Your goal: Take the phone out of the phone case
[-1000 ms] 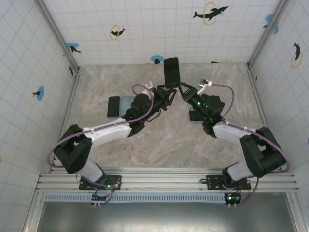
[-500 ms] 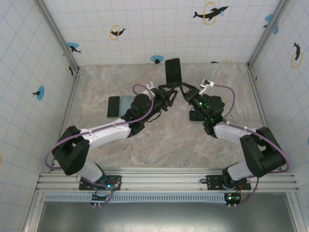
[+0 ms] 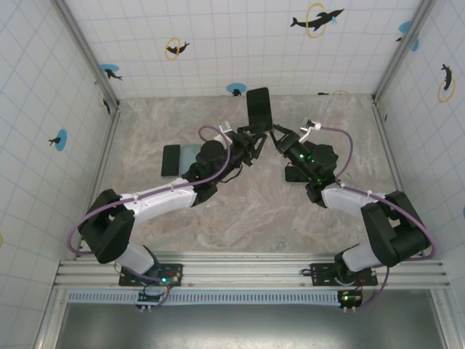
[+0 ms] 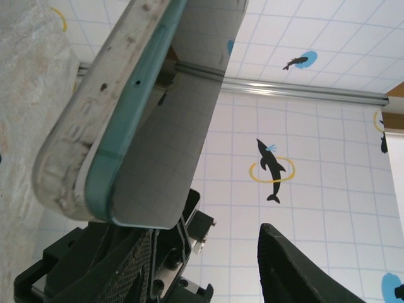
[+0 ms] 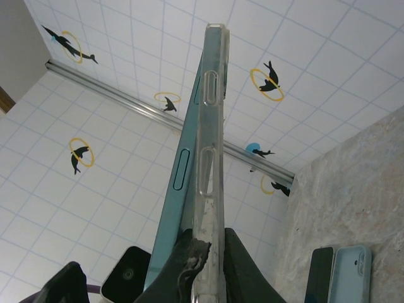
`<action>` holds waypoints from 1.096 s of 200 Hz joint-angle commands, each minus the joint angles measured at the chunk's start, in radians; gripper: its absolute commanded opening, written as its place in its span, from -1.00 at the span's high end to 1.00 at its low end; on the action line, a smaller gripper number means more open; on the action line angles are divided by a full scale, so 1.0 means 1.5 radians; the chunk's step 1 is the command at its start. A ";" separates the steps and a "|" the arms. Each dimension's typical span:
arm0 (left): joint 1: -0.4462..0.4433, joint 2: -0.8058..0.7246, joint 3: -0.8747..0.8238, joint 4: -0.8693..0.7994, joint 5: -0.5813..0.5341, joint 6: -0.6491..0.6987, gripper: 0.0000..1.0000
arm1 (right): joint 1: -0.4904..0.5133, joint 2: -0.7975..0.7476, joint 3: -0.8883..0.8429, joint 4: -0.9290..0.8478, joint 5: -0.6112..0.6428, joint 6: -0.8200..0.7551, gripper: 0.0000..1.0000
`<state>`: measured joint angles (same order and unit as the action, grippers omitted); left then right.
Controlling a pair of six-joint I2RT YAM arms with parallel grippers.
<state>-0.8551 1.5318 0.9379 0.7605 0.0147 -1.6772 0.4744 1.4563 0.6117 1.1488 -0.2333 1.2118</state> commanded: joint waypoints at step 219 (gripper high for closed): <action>0.037 0.014 0.058 -0.049 -0.068 0.039 0.12 | 0.034 -0.053 0.002 0.030 0.014 -0.039 1.00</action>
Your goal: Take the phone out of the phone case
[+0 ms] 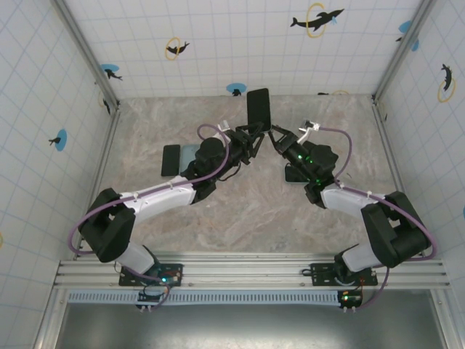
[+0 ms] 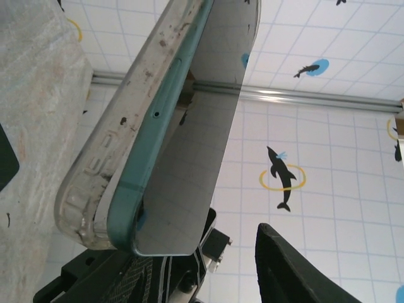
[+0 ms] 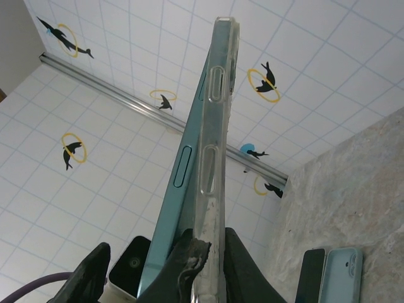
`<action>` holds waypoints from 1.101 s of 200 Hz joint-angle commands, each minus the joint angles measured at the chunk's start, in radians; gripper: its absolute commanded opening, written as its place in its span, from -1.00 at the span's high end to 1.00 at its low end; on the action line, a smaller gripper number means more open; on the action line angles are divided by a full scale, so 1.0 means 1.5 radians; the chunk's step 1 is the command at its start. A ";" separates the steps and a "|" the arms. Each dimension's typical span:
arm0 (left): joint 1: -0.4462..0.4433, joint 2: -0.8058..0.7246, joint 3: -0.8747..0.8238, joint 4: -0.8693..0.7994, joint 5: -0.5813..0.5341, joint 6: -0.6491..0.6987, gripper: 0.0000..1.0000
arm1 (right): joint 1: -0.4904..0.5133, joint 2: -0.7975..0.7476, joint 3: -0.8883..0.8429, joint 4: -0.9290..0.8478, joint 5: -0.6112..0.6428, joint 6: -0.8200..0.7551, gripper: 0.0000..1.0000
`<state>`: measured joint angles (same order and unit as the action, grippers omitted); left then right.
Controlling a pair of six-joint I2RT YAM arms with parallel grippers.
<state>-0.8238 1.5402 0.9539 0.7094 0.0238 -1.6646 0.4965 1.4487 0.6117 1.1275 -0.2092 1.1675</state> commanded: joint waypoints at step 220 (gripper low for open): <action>0.015 -0.087 -0.004 -0.077 -0.030 0.066 0.87 | 0.002 0.009 0.031 -0.157 0.146 -0.016 1.00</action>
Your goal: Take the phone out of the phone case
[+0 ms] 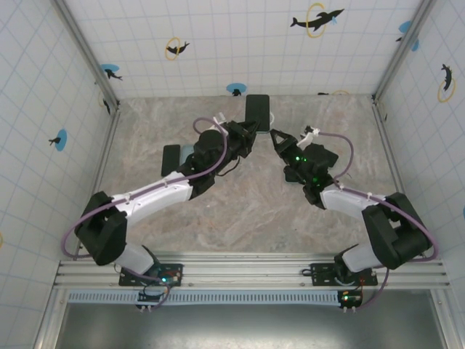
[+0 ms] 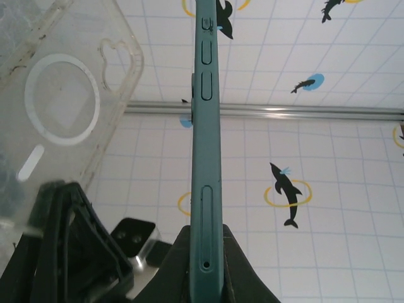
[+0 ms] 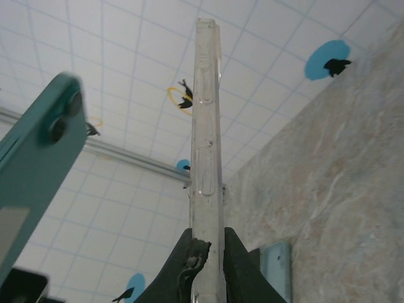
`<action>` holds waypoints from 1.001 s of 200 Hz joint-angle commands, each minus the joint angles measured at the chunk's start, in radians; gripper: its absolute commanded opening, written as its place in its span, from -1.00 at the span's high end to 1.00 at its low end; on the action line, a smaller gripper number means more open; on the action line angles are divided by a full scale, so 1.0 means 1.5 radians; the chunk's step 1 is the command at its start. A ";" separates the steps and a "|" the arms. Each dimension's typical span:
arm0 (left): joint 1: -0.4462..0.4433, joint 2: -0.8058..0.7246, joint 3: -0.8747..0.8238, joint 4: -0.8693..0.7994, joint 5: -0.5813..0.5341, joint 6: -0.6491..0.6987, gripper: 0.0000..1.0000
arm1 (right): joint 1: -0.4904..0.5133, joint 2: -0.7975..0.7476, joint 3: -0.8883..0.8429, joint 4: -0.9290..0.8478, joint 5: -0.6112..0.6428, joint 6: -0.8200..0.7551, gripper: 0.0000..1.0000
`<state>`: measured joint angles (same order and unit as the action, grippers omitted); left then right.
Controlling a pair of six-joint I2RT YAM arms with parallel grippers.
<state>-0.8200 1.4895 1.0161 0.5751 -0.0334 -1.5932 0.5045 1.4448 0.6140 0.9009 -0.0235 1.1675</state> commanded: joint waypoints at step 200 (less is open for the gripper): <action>0.257 0.068 -0.292 0.171 0.215 0.093 0.89 | 0.077 0.086 -0.043 -0.006 0.005 -0.003 1.00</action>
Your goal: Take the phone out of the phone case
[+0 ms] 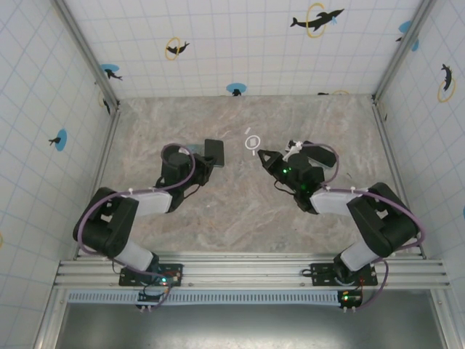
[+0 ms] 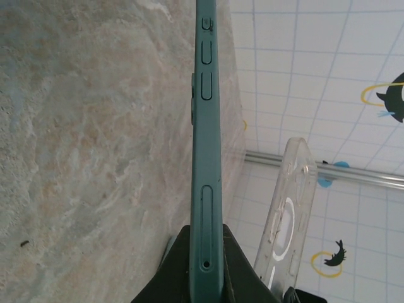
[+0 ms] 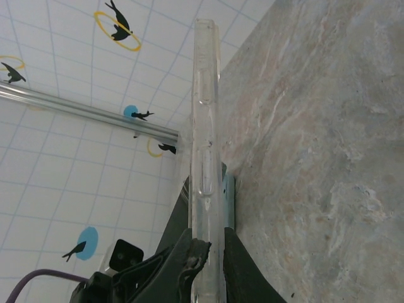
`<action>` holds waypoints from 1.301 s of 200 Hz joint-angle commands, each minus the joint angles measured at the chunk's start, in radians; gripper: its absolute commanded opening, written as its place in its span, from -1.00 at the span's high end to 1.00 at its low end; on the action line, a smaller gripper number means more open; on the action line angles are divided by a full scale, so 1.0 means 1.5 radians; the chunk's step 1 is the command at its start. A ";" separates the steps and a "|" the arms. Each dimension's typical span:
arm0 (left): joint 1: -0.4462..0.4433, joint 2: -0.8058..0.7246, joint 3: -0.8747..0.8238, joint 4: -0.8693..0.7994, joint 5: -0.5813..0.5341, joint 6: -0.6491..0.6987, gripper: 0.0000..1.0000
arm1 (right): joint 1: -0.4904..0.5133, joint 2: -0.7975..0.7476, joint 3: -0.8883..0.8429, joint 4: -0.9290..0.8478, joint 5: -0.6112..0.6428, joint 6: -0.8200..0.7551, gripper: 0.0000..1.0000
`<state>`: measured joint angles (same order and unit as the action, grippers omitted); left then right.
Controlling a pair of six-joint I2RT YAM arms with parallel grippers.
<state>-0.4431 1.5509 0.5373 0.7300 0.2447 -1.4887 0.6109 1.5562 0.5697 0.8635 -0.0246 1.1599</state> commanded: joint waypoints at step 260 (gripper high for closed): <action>0.036 0.151 0.097 -0.069 0.049 -0.023 0.34 | 0.014 0.067 -0.018 0.053 -0.017 0.023 1.00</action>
<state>-0.3954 1.7897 0.6582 0.6876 0.3107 -1.5440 0.6273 1.6402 0.5671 0.8852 -0.0505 1.1858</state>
